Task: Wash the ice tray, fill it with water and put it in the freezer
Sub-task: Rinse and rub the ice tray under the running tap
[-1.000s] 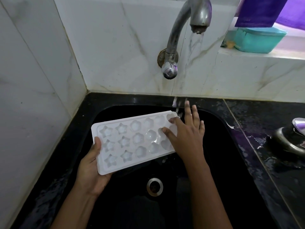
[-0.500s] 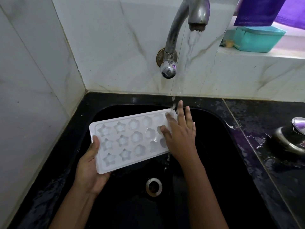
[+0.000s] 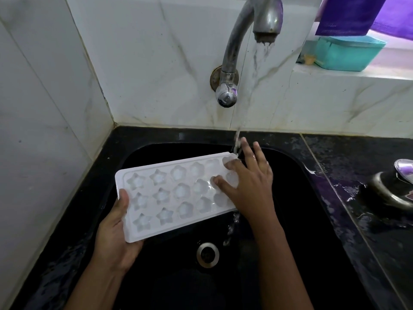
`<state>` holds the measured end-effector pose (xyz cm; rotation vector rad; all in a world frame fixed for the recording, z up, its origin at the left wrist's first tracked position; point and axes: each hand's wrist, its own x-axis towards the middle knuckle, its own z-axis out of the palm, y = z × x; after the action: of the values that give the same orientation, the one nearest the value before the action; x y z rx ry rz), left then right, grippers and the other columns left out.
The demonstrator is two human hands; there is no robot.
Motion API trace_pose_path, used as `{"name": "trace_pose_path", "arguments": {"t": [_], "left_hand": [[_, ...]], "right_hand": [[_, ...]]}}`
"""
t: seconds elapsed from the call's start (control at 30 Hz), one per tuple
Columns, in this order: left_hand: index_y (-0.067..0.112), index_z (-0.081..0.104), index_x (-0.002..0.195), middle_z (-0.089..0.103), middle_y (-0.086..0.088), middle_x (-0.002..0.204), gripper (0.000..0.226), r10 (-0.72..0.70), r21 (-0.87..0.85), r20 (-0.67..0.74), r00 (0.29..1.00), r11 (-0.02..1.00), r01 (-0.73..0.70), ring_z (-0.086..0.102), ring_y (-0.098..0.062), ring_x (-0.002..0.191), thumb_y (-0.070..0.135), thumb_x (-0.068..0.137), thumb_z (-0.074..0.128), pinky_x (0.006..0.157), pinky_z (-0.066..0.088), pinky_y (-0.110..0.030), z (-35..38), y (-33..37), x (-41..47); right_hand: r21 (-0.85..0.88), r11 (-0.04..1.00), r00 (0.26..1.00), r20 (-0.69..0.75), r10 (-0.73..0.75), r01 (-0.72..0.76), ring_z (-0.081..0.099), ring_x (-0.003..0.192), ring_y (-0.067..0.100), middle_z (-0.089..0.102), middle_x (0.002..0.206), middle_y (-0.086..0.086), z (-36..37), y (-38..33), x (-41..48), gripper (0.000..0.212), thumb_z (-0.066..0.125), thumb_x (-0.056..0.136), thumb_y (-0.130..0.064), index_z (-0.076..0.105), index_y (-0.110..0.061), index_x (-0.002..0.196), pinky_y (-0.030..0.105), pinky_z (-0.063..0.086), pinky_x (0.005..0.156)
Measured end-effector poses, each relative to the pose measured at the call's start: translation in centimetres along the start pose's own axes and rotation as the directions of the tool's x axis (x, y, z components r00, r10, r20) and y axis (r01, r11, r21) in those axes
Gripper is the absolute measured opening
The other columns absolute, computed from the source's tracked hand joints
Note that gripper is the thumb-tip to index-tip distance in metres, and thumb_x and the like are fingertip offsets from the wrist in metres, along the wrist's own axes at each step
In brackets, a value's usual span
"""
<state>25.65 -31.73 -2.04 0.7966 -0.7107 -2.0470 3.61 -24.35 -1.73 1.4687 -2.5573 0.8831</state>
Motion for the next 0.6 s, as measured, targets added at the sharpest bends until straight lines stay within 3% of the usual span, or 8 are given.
{"name": "trace_pose_path", "arguments": {"t": [0.07, 0.17, 0.27, 0.33, 0.4, 0.5, 0.6], "left_hand": [[0.019, 0.074, 0.109, 0.072, -0.010, 0.115, 0.044, -0.010, 0.003, 0.006, 1.000, 1.000, 0.010, 0.072, -0.024, 0.097, 0.041, 0.097, 0.038, 0.062, 0.060, -0.033, 0.2, -0.2, 0.0], [0.023, 0.080, 0.095, 0.074, -0.009, 0.110, 0.047, 0.003, 0.023, 0.007, 1.000, 1.000, -0.003, 0.073, -0.023, 0.093, 0.041, 0.098, 0.036, 0.060, 0.059, -0.032, 0.6, -0.2, 0.2], [0.022, 0.078, 0.101, 0.072, -0.010, 0.113, 0.044, 0.031, 0.013, -0.019, 0.999, 0.999, -0.030, 0.072, -0.024, 0.097, 0.043, 0.095, 0.039, 0.063, 0.060, -0.033, 0.2, 0.2, 0.4], [0.018, 0.073, 0.109, 0.071, -0.011, 0.118, 0.044, 0.033, -0.004, -0.029, 0.999, 0.999, -0.034, 0.071, -0.026, 0.101, 0.044, 0.093, 0.042, 0.066, 0.060, -0.034, -0.1, 0.3, 0.4], [0.017, 0.075, 0.109, 0.070, -0.011, 0.118, 0.045, 0.026, 0.000, -0.014, 1.000, 1.000, -0.026, 0.071, -0.025, 0.101, 0.044, 0.092, 0.042, 0.065, 0.060, -0.033, -0.1, 0.1, 0.4], [0.020, 0.078, 0.100, 0.072, -0.010, 0.115, 0.045, 0.025, 0.006, -0.007, 1.000, 1.000, -0.025, 0.072, -0.023, 0.098, 0.044, 0.093, 0.041, 0.064, 0.060, -0.032, 0.2, 0.1, 0.4], [0.023, 0.080, 0.098, 0.071, -0.010, 0.117, 0.047, 0.039, -0.011, -0.029, 0.999, 0.999, -0.040, 0.071, -0.024, 0.101, 0.043, 0.098, 0.038, 0.067, 0.060, -0.034, 0.0, 0.5, 0.5]], "right_hand": [[-0.052, 0.997, 0.997, 0.051, 0.066, -0.064, -0.015, 0.144, 0.013, -0.004, 0.159, -0.006, -0.2, 0.4, -0.3, 0.040, 0.059, 0.079, -0.060, 0.059, -0.033, 0.109, 0.046, -0.001, 0.114], [-0.067, 0.997, 0.997, 0.071, 0.042, -0.037, -0.024, 0.141, 0.010, -0.019, 0.156, -0.006, 0.3, 0.1, -0.2, 0.048, 0.050, 0.088, -0.057, 0.050, -0.032, 0.129, 0.045, -0.004, 0.113], [-0.018, 0.996, 0.996, -0.028, -0.085, 0.085, -0.009, 0.144, 0.014, -0.001, 0.158, -0.004, 1.0, -0.3, 0.0, 0.047, 0.047, 0.088, -0.053, 0.059, -0.025, 0.123, 0.046, 0.006, 0.113], [0.002, 0.998, 0.994, -0.096, -0.058, 0.058, 0.000, 0.145, 0.017, 0.009, 0.158, -0.004, 0.9, -0.1, 0.1, 0.044, 0.048, 0.083, -0.055, 0.064, -0.026, 0.112, 0.048, 0.011, 0.112], [-0.038, 0.999, 0.997, -0.082, 0.012, -0.015, -0.006, 0.145, 0.016, 0.003, 0.159, -0.004, 0.8, 0.0, -0.1, 0.046, 0.047, 0.081, -0.060, 0.063, -0.030, 0.112, 0.048, 0.006, 0.113], [-0.041, 0.999, 1.000, 0.005, 0.003, -0.003, -0.023, 0.140, 0.008, -0.019, 0.154, -0.009, 1.1, -0.2, -0.1, 0.062, 0.034, 0.084, -0.065, 0.049, -0.030, 0.132, 0.047, 0.000, 0.114], [0.120, 0.989, 0.996, -0.007, -0.089, 0.089, -0.021, 0.140, 0.004, -0.013, 0.154, -0.013, 1.2, -0.5, 0.1, 0.063, 0.031, 0.083, -0.065, 0.048, -0.030, 0.133, 0.042, 0.002, 0.115]]}}
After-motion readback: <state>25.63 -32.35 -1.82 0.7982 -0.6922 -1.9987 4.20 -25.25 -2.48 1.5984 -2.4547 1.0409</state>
